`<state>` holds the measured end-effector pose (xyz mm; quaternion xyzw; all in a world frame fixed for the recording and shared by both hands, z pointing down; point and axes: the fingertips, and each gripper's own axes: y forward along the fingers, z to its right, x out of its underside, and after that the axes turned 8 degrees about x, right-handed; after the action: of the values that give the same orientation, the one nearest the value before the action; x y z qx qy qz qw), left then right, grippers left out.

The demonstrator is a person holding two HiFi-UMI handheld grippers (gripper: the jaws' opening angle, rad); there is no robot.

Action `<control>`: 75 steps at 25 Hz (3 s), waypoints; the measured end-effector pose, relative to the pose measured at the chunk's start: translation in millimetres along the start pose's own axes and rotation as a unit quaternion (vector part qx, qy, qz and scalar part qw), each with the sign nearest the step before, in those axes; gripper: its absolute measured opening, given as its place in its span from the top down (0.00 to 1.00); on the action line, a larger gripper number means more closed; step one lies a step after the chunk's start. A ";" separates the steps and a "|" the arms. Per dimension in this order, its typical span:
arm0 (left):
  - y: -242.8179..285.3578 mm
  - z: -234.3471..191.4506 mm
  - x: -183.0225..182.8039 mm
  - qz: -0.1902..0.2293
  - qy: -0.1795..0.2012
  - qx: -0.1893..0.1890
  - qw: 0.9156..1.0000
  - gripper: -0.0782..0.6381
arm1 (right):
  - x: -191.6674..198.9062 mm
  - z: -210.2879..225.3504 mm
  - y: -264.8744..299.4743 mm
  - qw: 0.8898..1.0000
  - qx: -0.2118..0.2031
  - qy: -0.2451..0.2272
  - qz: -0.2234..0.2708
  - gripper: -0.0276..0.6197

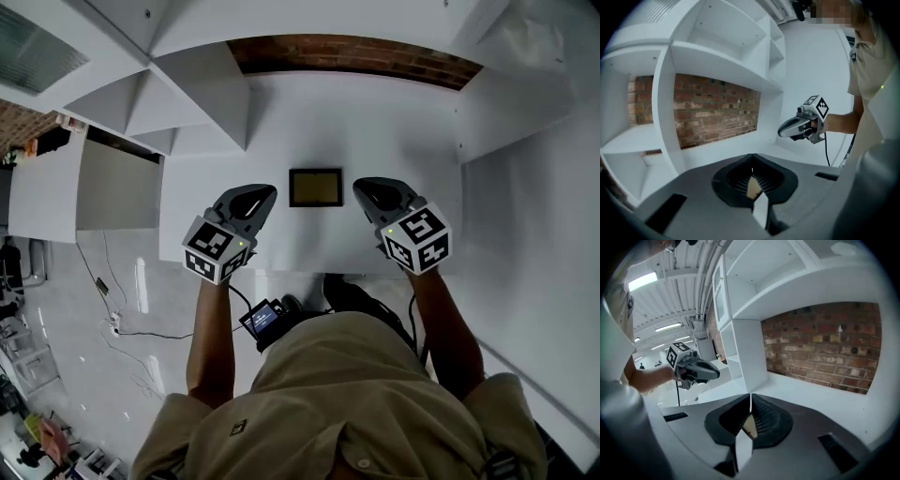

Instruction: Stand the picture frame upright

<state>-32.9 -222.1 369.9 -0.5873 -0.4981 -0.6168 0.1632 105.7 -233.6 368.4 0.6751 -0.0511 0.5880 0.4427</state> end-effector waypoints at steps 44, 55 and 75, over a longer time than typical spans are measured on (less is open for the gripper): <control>143.3 -102.5 212.1 -0.106 -0.203 0.028 0.973 0.83 | 189.1 63.6 190.1 0.976 0.038 0.119 -0.177 0.87; 112.4 -88.5 173.9 -0.021 -0.170 0.017 0.985 0.83 | 148.9 39.7 163.0 0.995 0.040 0.059 -0.066 0.87; 116.3 -50.5 183.9 -0.047 -0.062 0.129 0.989 0.76 | 128.6 -11.0 156.6 0.995 -0.003 -0.088 -0.049 0.89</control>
<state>-17.1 -244.6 591.5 -0.5738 -0.6100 -0.5169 0.1775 44.2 -262.7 559.5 0.7247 -0.0583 0.5038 0.4665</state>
